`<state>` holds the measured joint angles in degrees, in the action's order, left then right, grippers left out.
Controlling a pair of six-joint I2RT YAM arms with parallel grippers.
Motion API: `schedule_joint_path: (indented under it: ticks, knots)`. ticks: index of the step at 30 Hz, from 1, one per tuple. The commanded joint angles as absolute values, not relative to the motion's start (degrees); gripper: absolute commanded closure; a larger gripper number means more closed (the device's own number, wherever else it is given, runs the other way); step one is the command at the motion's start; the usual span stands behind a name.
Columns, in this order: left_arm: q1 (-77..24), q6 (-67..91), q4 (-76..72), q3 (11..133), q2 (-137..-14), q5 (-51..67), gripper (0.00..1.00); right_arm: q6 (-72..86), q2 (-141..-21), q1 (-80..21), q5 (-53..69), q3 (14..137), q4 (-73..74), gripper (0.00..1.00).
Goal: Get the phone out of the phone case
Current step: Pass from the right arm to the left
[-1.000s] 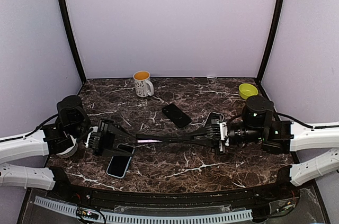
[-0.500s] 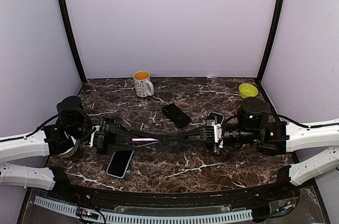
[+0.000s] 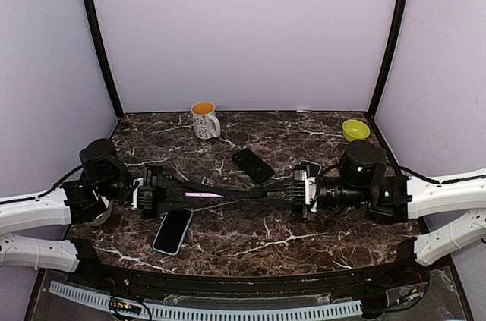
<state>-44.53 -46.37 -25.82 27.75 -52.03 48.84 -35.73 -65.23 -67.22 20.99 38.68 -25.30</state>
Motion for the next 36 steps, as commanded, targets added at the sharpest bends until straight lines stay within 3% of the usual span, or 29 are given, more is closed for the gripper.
schedule_joint_path:
  ticks: [1, 4, 6, 7, 9, 11, 12, 15, 21, 26, 31, 34, 36]
  knots:
    - [-44.5, -46.3, -29.1, 26.7, -51.3, 45.8, 0.72, -35.6, -65.8, -69.2, 24.0, 39.6, -35.1, 1.00]
    - [-44.4, -46.1, -28.9, 26.7, -51.5, 46.3, 0.80, -35.4, -66.3, -69.3, 24.1, 39.7, -36.2, 1.00]
    - [-44.5, -46.0, -28.6, 26.7, -51.6, 46.4, 0.73, -35.2, -66.5, -69.3, 24.7, 39.9, -36.7, 1.00]
    - [-44.4, -45.7, -28.5, 26.7, -51.7, 46.6, 0.62, -35.0, -66.6, -69.3, 25.3, 40.2, -36.6, 1.00]
    - [-44.4, -45.4, -28.7, 26.6, -51.6, 47.0, 0.51, -35.0, -67.1, -69.3, 26.8, 40.9, -35.1, 1.00]
    - [-44.4, -45.1, -28.9, 26.5, -51.4, 47.4, 0.49, -34.6, -67.4, -69.3, 27.9, 41.2, -34.9, 1.00]
    - [-44.5, -45.3, -29.0, 26.5, -51.5, 47.4, 0.51, -34.4, -67.6, -69.3, 28.2, 41.1, -35.1, 1.00]
    - [-44.5, -45.9, -28.6, 26.6, -51.5, 47.0, 0.74, -34.6, -68.0, -69.3, 27.9, 41.2, -35.3, 1.00]
    - [-44.5, -46.2, -29.1, 26.5, -51.2, 45.7, 0.99, -34.9, -68.6, -69.3, 27.1, 41.1, -35.6, 1.00]
    - [-44.5, -46.6, -29.8, 26.4, -51.1, 43.3, 1.00, -32.8, -68.6, -69.3, 25.1, 39.8, -38.7, 0.98]
    - [-44.5, -47.9, -29.0, 26.4, -51.1, 42.4, 1.00, -28.6, -67.5, -69.3, 18.7, 37.8, -40.1, 0.40]
    - [-44.5, -49.4, -28.6, 26.3, -51.2, 42.3, 1.00, -26.1, -66.0, -69.4, 16.5, 37.1, -36.9, 0.22]
    - [-44.5, -50.6, -28.3, 26.1, -51.3, 42.3, 1.00, -23.8, -65.0, -69.6, 15.1, 36.8, -34.1, 0.17]
